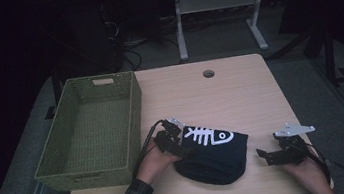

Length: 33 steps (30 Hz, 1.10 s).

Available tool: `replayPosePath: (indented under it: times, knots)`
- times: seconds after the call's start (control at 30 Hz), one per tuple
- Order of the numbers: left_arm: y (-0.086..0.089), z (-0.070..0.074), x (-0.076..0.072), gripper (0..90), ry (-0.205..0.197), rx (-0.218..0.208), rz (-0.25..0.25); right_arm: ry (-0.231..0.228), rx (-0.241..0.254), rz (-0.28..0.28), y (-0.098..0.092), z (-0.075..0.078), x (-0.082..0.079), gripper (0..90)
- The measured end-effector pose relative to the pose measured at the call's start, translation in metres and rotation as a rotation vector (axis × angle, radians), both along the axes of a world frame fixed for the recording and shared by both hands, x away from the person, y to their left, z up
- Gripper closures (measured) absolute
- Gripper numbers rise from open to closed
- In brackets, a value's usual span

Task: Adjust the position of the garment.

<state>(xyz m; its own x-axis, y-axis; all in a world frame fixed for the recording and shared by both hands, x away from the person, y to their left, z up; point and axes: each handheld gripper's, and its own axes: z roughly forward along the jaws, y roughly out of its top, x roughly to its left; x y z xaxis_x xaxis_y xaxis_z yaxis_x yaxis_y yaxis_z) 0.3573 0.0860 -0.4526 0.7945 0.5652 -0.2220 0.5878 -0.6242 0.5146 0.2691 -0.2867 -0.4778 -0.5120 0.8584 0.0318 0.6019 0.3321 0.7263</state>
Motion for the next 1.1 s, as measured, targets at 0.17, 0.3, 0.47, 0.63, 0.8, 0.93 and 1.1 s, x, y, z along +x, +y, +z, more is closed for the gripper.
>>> replayPosePath:
  times: [0.17, 0.3, 0.47, 0.63, 0.8, 0.93, 1.1]
  knots:
    - [0.0001, -0.0010, -0.0010, 22.4, -0.016, -0.010, -0.009, 0.004, -0.006, -0.011, -0.0009, -0.0030, 0.0045, 10.6]
    - [0.0007, -0.0015, -0.0023, 30.7, -0.026, -0.028, -0.035, 0.007, -0.017, -0.015, 0.0000, -0.0040, 0.0053, 10.7]
    - [0.0005, -0.0023, -0.0032, 42.5, -0.014, -0.057, -0.050, 0.006, -0.013, -0.017, -0.0004, -0.0047, 0.0060, 10.7]
    - [-0.0002, -0.0022, -0.0025, 53.8, 0.027, -0.072, -0.049, 0.004, -0.012, -0.017, -0.0004, -0.0050, 0.0063, 10.5]
    - [-0.0015, -0.0019, -0.0014, 61.1, 0.038, -0.066, -0.066, 0.004, -0.012, -0.017, -0.0005, -0.0050, 0.0064, 10.4]
    - [-0.0011, -0.0026, 0.0003, 66.1, 0.057, -0.078, -0.067, 0.007, -0.012, -0.016, -0.0002, -0.0050, 0.0068, 9.8]
    - [0.0019, -0.0023, 0.0039, 68.8, 0.088, -0.103, -0.066, 0.008, -0.012, -0.017, 0.0000, -0.0049, 0.0069, 9.8]
